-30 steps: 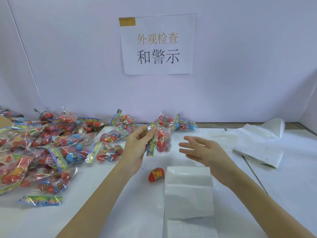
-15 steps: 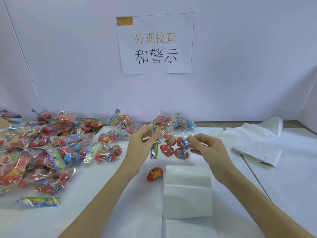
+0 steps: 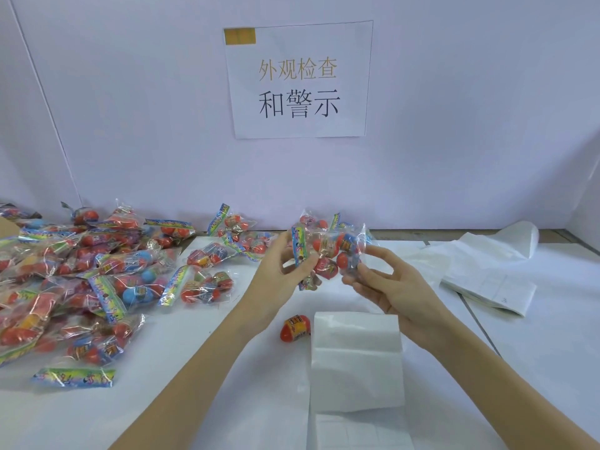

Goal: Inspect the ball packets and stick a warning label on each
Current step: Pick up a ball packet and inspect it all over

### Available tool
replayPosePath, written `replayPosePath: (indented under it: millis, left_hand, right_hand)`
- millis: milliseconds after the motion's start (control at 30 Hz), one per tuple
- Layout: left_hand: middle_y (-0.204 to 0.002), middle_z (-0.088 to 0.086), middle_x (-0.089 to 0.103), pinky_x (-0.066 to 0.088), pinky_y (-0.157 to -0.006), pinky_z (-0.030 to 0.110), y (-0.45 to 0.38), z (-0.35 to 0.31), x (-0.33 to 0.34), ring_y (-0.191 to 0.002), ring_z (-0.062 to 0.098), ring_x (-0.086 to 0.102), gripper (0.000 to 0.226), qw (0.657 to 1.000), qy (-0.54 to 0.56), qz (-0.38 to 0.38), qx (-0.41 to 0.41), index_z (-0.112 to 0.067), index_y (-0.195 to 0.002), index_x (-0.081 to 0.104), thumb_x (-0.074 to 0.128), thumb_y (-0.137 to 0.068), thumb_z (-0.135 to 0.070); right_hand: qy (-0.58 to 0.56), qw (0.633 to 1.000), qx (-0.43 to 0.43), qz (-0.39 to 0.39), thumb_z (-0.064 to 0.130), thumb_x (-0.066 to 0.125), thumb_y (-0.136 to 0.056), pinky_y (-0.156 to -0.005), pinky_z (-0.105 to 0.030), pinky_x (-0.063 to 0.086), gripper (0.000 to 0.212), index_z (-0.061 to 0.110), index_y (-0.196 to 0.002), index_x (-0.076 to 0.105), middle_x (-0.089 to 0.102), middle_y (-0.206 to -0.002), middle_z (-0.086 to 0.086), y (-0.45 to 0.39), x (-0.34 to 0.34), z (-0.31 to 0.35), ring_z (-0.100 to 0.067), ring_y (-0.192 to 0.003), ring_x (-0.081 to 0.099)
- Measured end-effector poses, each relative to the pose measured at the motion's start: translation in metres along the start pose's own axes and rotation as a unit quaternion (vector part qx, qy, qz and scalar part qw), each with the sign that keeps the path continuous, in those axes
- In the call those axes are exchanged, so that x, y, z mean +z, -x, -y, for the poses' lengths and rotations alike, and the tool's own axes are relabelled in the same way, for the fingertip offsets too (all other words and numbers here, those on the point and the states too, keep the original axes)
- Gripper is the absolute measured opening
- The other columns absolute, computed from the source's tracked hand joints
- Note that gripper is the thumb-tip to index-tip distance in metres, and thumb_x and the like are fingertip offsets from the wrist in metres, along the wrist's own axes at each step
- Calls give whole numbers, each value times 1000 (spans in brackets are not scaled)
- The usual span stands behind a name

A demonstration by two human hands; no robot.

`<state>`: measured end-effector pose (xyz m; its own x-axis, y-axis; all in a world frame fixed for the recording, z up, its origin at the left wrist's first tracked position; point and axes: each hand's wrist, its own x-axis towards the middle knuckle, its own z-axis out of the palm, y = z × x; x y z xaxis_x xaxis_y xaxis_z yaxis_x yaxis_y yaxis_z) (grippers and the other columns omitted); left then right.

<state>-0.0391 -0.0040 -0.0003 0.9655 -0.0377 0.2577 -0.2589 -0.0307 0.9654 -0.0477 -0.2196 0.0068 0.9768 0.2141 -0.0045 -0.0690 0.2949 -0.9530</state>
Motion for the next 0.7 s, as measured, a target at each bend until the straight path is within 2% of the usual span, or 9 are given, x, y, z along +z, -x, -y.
replayPosePath:
  millis: [67, 167, 300, 400, 467, 500, 600, 700]
  left_hand:
    - [-97, 7, 74, 56, -68, 27, -1, -3, -3, -72, 20, 71, 23, 1000, -4, -9, 9, -19, -124, 66, 67, -101, -21]
    - [-77, 11, 62, 48, -58, 26, -2, -5, -10, -61, 17, 56, 12, 998, -9, -50, 27, -11, -110, 71, 68, -100, -17]
    - [-74, 5, 61, 41, -52, 27, -3, -3, -14, -60, 20, 46, 9, 997, -24, -68, 35, -16, -106, 74, 66, -101, -16]
    - [-75, 3, 63, 41, -52, 27, -2, -3, -15, -59, 20, 46, 14, 998, -22, -51, 38, -17, -110, 74, 65, -102, -12]
    - [-72, 2, 64, 42, -51, 25, -1, -3, -17, -58, 19, 47, 14, 998, -27, -36, 38, -16, -111, 75, 67, -100, -12]
    - [-72, 5, 66, 43, -52, 24, -1, -4, -17, -58, 17, 49, 14, 998, -33, -33, 38, -17, -110, 76, 68, -99, -12]
    - [-81, 14, 72, 46, -53, 19, -3, -5, -19, -59, 11, 56, 14, 996, -46, -58, 48, -16, -109, 77, 72, -96, -12]
    - [-75, 12, 70, 47, -54, 17, -7, -5, -26, -58, 10, 55, 11, 991, -39, -109, 63, -13, -105, 77, 71, -97, -8]
  right_hand:
    - [-4, 1000, 20, 17, 13, 68, -99, -69, -16, 57, 35, 19, -133, 62, 78, -107, -19, 1, -2, 3, -16, -84, 78]
    - [52, 998, 13, 33, 11, 67, -100, -64, -17, 56, 36, 18, -134, 58, 79, -100, -19, 0, -1, 3, -13, -72, 75]
    - [94, 993, 5, 64, 10, 64, -103, -68, -20, 57, 35, 20, -135, 55, 79, -106, -15, 1, -1, 4, -26, -94, 79]
    - [120, 989, 27, 84, 30, 63, -103, -70, -22, 58, 31, 25, -133, 57, 79, -110, -11, 4, 1, 6, -29, -97, 78]
    - [156, 984, 31, 82, 46, 63, -98, -70, -21, 57, 38, 23, -128, 65, 80, -107, -9, 3, 2, 6, -25, -88, 79]
    - [170, 982, 29, 78, 48, 63, -96, -69, -21, 57, 41, 19, -125, 68, 80, -105, -9, 2, 1, 6, -22, -82, 77]
    - [177, 981, 30, 72, 39, 64, -99, -65, -20, 56, 30, 17, -117, 75, 81, -104, -9, 1, -3, 6, -18, -76, 75]
    - [156, 987, 10, 42, 30, 67, -100, -55, -20, 52, 17, 22, -102, 82, 80, -99, -15, 0, -11, 9, -24, -72, 75]
